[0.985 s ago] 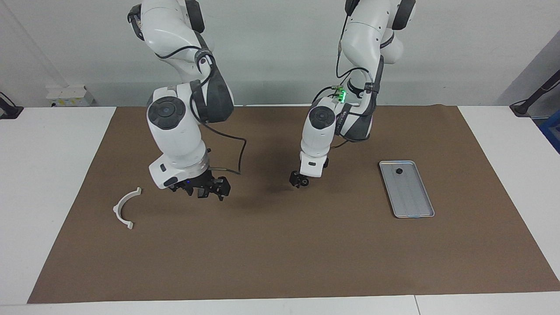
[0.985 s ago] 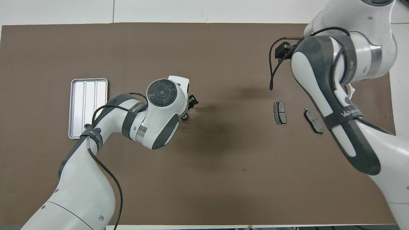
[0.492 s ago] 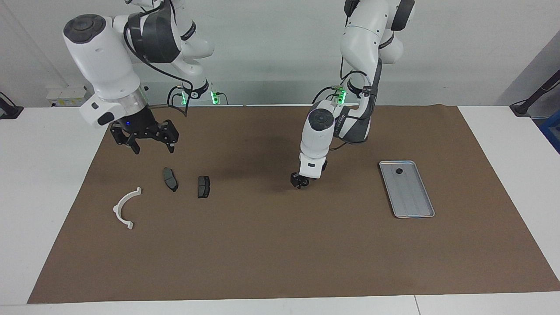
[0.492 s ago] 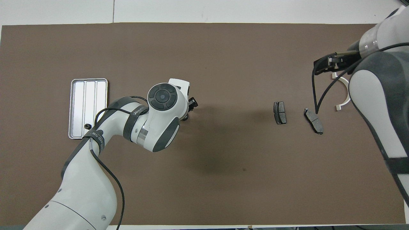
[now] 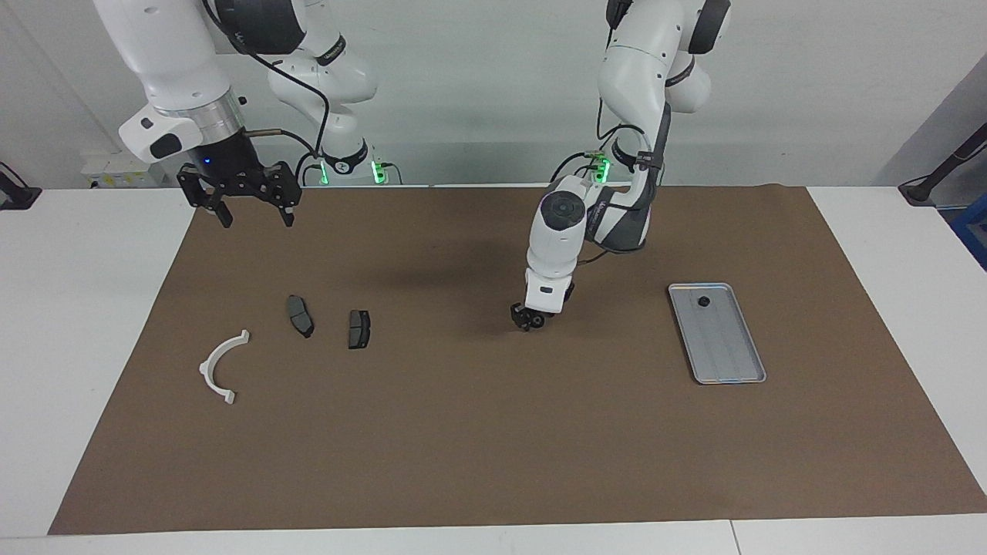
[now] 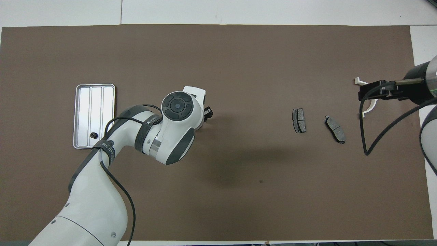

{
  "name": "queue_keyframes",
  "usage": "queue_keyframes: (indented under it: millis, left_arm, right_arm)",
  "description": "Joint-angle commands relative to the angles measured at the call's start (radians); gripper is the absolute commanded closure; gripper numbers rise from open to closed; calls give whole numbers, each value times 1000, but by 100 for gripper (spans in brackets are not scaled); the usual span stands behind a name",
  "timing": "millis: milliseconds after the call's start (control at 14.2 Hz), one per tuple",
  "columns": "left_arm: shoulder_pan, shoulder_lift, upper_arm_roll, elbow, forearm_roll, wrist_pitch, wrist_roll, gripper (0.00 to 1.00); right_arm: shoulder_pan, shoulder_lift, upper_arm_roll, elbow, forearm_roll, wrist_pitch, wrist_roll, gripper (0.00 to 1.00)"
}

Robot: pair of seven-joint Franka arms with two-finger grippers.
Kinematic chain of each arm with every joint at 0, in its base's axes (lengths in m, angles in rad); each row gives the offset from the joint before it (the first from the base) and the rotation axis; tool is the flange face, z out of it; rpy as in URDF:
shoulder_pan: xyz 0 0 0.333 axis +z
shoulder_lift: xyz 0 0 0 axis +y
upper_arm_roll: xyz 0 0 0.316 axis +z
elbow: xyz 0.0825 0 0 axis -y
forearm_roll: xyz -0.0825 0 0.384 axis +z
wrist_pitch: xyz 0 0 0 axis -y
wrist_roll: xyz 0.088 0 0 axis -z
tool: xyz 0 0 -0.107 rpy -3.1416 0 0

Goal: Pick bearing gear from pile to tray

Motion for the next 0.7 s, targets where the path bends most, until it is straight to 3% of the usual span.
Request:
queue_keyframes:
  millis: [0, 141, 281, 492, 633]
  left_arm:
    - [-17, -5, 14, -15, 7, 21, -28, 51]
    - [-17, -5, 14, -14, 7, 18, -36, 62]
    - [-14, -6, 17, 3, 7, -41, -36, 85]
    - [16, -24, 23, 52, 16, -169, -1, 87]
    - [93, -99, 21, 20, 16, -212, 109, 87]
  right_arm:
    - [-30, -24, 14, -22, 11, 0, -25, 0]
    - [-42, -18, 16, -28, 12, -3, -47, 0]
    - [-56, -8, 16, -27, 12, 3, -97, 0]
    - [-44, -25, 16, -25, 14, 5, -92, 0]
    - [-39, -54, 14, -31, 14, -5, -92, 0]
